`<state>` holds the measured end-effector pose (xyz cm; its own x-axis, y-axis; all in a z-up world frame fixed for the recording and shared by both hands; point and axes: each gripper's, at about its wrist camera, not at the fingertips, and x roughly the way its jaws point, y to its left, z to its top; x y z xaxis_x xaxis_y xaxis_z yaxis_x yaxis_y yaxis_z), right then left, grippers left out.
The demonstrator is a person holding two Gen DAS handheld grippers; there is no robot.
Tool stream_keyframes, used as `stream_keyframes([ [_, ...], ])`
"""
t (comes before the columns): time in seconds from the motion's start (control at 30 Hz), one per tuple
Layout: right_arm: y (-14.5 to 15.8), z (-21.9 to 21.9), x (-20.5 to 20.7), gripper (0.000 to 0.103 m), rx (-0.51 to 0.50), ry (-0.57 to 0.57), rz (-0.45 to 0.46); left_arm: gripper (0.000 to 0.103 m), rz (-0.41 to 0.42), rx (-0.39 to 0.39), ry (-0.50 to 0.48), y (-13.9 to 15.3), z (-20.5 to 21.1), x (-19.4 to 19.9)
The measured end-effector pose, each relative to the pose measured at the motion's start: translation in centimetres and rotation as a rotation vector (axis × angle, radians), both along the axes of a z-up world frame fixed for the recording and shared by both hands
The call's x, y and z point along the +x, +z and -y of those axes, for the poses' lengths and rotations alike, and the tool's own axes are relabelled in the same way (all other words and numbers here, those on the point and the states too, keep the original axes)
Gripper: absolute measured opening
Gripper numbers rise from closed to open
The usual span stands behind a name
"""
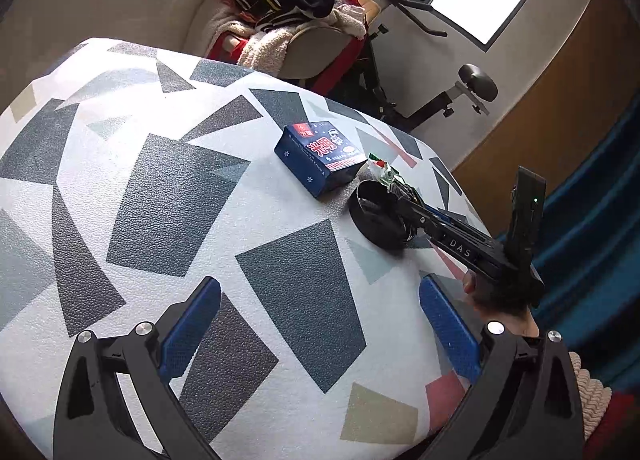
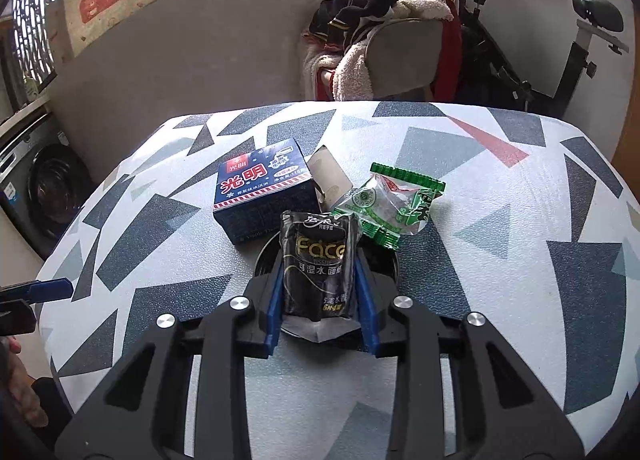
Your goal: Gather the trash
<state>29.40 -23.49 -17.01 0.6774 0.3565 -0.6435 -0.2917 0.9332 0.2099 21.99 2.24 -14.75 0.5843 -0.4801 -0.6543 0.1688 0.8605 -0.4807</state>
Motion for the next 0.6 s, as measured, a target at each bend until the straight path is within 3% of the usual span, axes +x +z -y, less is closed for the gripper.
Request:
stream_keyframes([
  [0.1, 0.4, 0.3, -0.5, 0.034, 0.009, -0.028, 0.04, 0.097, -0.038, -0.07, 0.026, 0.2, 0.4, 3.2],
  [0.17, 0.5, 0.6, -0.5, 0.034, 0.018, -0.042, 0.048, 0.097, -0.033, -0.052, 0.024, 0.5, 1.2, 5.8],
  [0.33, 0.4, 1.8, -0.2, 0.034, 0.073, -0.064, 0.028, 0.097, 0.088, 0.287, -0.171, 0.5, 5.3, 11.6],
  [0.43, 0.2, 2.2, 0.0, 0.033, 0.1, -0.062, 0.014, 0.097, 0.22, 0.426, -0.314, 0.0, 6.7, 13.0],
  [0.6, 0.0, 2.6, 0.2, 0.033, 0.131, -0.055, 0.005, 0.097, 0.34, 0.58, -0.494, -1.2, 9.0, 14.1],
])
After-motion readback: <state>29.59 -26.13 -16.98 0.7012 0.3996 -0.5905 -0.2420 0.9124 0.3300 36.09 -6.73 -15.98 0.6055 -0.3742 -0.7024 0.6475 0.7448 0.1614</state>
